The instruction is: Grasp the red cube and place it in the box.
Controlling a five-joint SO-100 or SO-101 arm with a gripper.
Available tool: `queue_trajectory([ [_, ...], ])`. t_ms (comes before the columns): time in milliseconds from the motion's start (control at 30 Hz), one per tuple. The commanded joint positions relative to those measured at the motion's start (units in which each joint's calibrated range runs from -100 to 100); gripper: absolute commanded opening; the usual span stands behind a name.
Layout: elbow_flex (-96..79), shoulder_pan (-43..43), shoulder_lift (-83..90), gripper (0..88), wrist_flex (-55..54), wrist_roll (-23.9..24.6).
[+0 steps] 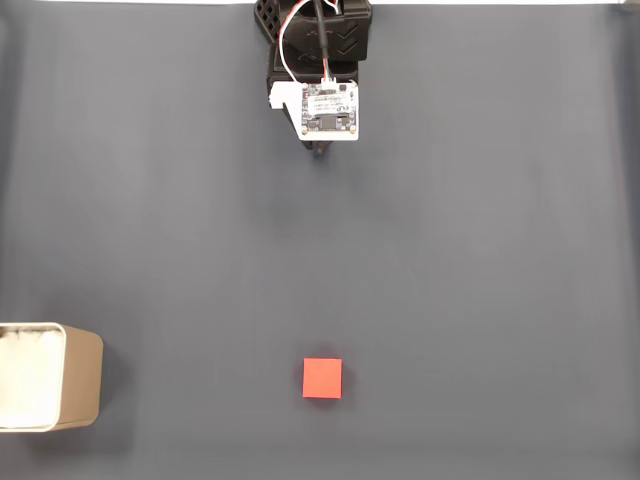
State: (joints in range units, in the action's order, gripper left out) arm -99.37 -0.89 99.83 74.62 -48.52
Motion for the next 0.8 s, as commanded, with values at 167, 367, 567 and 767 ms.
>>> queue_trajectory([
  [167, -0.45, 1.46, 0.17, 1.2, 1.28, -0.54],
  [367, -0.45, 1.46, 0.17, 0.5, 1.28, -0.78],
  [567, -0.45, 1.39, 0.17, 0.0, 1.28, -0.78],
  [767, -0.45, 1.25, 0.17, 0.0, 1.28, -0.78],
])
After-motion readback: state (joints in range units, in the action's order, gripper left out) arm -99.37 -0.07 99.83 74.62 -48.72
